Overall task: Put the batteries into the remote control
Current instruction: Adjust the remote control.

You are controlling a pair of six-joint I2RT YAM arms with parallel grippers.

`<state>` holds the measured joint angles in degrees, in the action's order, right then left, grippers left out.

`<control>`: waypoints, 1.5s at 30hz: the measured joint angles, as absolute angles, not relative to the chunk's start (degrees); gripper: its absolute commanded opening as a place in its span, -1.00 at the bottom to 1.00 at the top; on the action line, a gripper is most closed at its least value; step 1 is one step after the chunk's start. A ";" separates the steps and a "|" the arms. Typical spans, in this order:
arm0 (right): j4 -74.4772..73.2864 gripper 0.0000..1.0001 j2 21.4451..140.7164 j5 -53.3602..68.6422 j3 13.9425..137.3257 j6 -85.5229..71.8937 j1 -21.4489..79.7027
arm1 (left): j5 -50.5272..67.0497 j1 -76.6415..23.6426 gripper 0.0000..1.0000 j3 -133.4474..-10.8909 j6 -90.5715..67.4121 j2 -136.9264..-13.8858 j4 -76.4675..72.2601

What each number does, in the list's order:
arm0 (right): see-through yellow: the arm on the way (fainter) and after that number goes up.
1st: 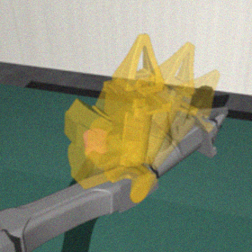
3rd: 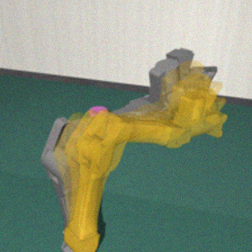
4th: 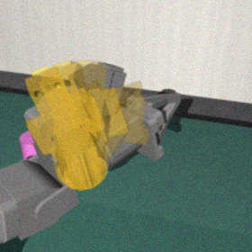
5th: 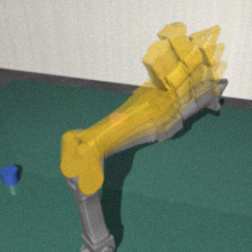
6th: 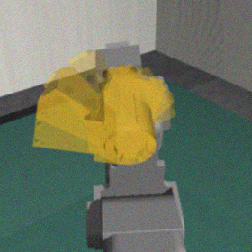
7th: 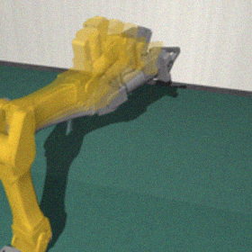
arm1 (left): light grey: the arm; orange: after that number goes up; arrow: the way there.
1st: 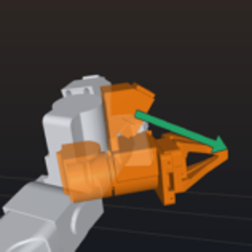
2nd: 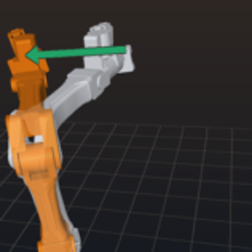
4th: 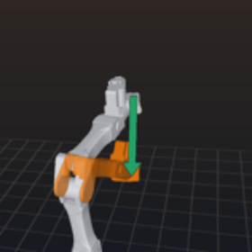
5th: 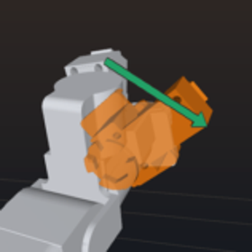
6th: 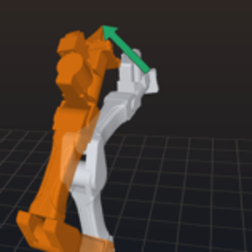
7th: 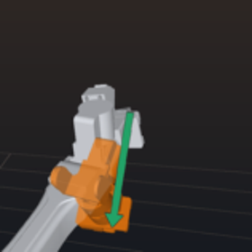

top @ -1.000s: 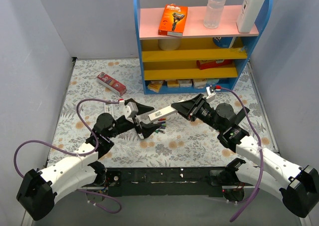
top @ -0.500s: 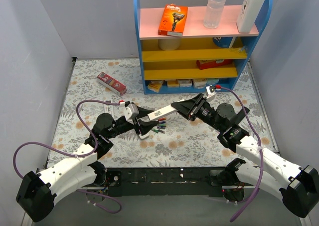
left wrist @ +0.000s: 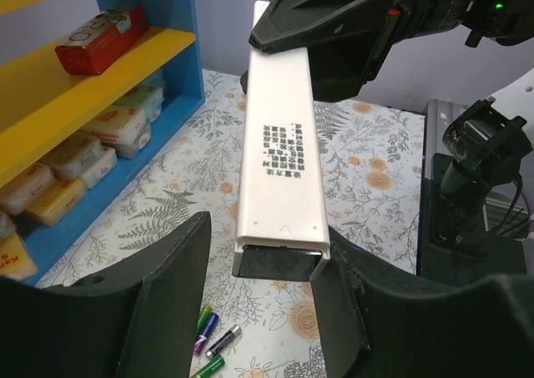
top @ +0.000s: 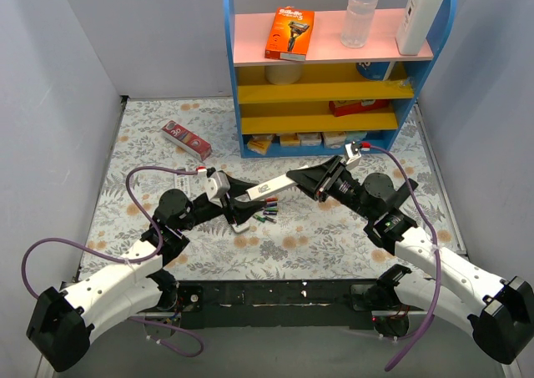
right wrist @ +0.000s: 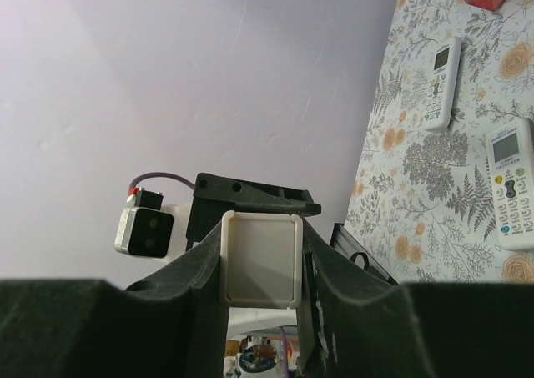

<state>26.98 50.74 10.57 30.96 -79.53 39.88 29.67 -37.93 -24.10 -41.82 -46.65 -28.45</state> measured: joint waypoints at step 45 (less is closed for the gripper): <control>21.78 -0.02 41.32 5.72 12.32 -79.85 37.50 | 36.64 -39.09 -1.00 -22.90 -45.06 -58.92 -23.77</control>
<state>21.78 41.32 5.72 12.32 -79.85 37.50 36.64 -39.09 -22.90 -45.06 -58.92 -23.77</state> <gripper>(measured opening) 0.491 0.330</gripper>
